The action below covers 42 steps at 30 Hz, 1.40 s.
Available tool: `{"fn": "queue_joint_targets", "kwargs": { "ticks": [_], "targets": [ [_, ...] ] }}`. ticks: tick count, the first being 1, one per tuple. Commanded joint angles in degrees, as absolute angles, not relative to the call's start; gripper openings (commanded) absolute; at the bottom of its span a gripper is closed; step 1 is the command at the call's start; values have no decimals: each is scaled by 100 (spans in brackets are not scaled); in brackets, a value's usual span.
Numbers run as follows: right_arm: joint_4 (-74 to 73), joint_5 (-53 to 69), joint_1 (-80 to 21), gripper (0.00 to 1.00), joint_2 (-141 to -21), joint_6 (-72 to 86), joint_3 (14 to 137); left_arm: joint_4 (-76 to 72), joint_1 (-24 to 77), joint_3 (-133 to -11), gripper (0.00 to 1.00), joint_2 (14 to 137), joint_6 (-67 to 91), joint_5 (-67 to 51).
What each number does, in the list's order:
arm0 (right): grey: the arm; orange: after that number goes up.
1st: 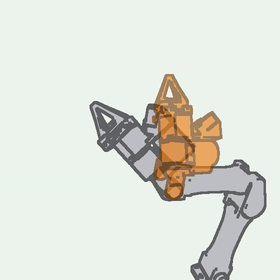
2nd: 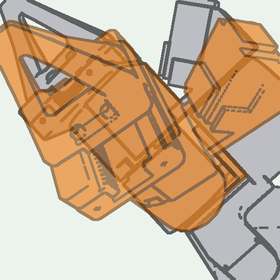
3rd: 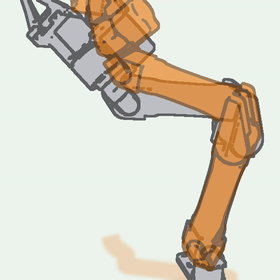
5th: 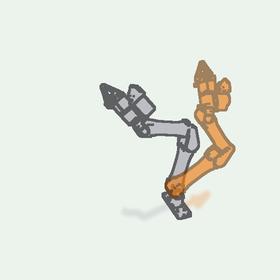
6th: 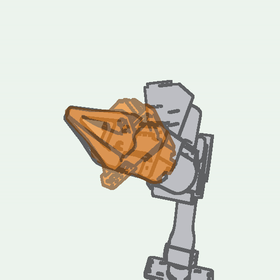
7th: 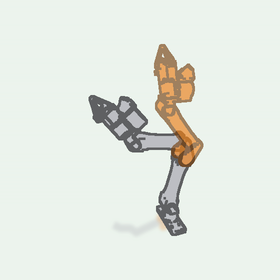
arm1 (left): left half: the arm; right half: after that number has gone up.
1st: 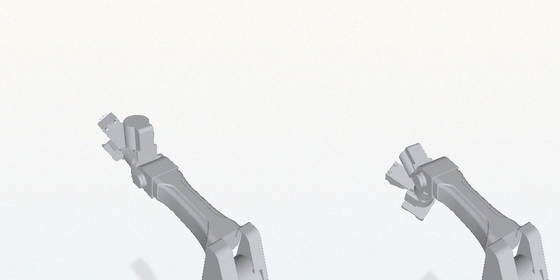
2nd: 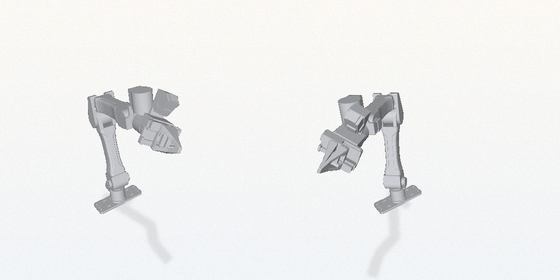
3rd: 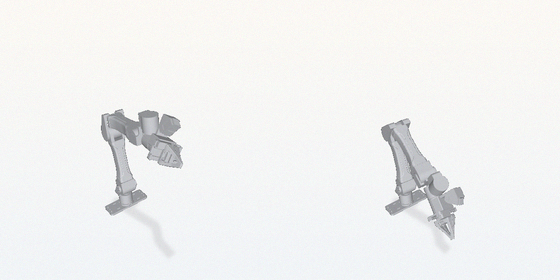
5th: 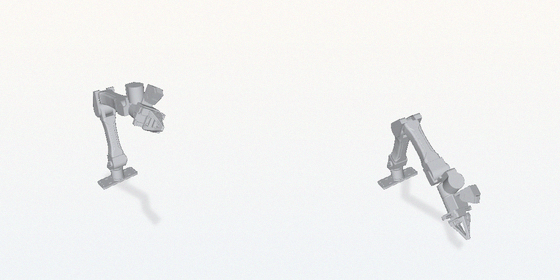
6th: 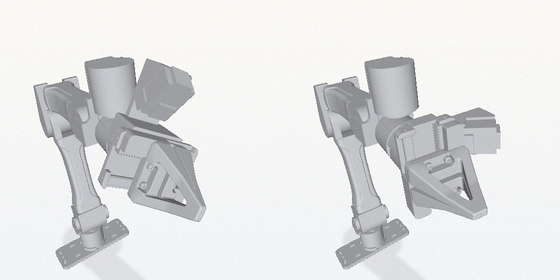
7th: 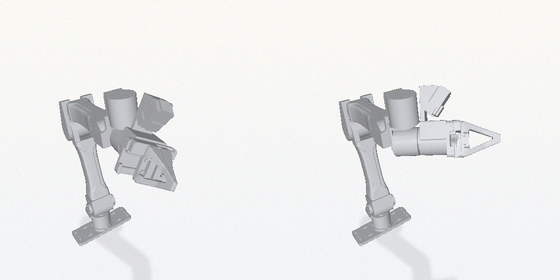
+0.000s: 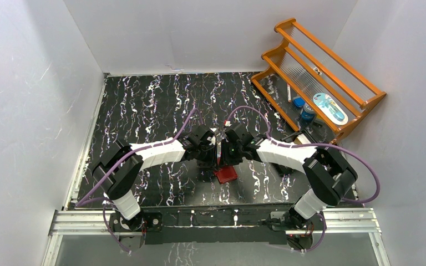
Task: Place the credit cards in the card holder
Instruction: Close the snap button on the card holder.
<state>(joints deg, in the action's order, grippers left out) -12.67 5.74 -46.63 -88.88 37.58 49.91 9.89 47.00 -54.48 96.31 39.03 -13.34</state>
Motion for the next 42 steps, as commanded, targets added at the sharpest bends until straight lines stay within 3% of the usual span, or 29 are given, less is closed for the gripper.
{"fn": "queue_joint_targets", "kwargs": {
  "ticks": [1,12,15,20,34,42],
  "targets": [
    [-1160,539,-4682,26,-9030,3760,5158,1042,4709,-5555,11,9457,3840,-1349],
    [-1070,715,-4650,26,-9130,3754,5054,1020,4708,-5548,11,9457,3841,-1356],
    [-1119,679,-4641,35,-9174,3770,5069,1011,4706,-5546,11,9465,3841,-1357],
    [-1139,611,-4630,36,-9139,3788,5070,1015,4711,-5555,11,9457,3826,-1357],
    [-1075,721,-4623,1,-9102,3680,5053,1082,4702,-5638,12,9453,3791,-1334],
    [-1127,574,-4623,0,-8670,3697,4966,1320,4706,-5708,20,9024,3891,-903]
  ]
}}
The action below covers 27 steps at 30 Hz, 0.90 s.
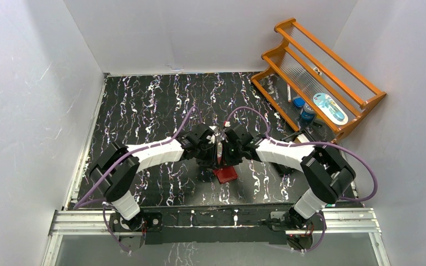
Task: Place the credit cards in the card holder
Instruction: Close the snap button on the card holder.
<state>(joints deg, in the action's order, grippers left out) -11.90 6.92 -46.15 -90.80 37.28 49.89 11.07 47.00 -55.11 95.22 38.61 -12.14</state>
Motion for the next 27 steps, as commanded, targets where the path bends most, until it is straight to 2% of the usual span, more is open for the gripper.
{"fn": "queue_joint_targets", "kwargs": {
  "ticks": [1,27],
  "targets": [
    [-1125,568,-4627,0,-8638,3707,4939,1338,4703,-5698,20,8977,3906,-838],
    [-1029,333,-4623,0,-8584,3737,4534,1196,4700,-5744,18,9529,3752,-1230]
  ]
}}
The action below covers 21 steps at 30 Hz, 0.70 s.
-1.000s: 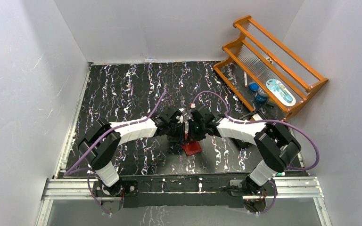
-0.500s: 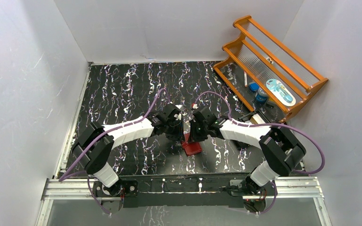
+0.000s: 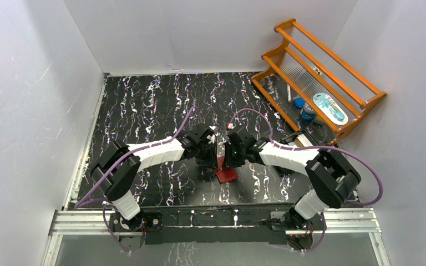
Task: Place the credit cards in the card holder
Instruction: Close the snap button on the card holder.
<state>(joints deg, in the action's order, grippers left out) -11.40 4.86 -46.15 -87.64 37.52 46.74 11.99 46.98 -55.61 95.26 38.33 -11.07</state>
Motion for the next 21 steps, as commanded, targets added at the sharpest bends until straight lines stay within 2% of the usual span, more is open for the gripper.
{"fn": "queue_joint_targets", "kwargs": {
  "ticks": [1,21],
  "targets": [
    [-1028,330,-4621,0,-8578,3743,4515,1193,4702,-5741,18,9543,3746,-1227],
    [-1028,143,-4610,0,-8723,3668,4223,1178,4707,-5634,17,9791,3708,-1248]
  ]
}}
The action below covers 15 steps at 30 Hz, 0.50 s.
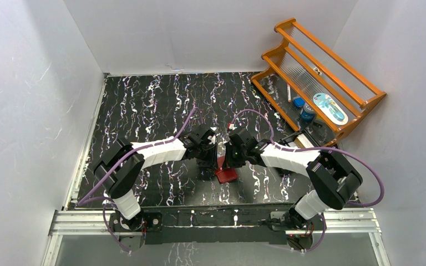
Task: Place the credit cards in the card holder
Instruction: Close the snap button on the card holder.
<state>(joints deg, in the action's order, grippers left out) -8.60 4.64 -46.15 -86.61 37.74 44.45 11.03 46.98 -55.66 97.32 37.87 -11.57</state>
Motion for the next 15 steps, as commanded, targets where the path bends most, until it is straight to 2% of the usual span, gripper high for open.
{"fn": "queue_joint_targets", "kwargs": {
  "ticks": [1,15],
  "targets": [
    [-1035,141,-4612,0,-8717,3658,4189,1178,4701,-5627,17,9789,3708,-1248],
    [-1229,42,-4621,0,-8877,3466,4128,1182,4695,-5638,17,9842,3720,-1257]
  ]
}}
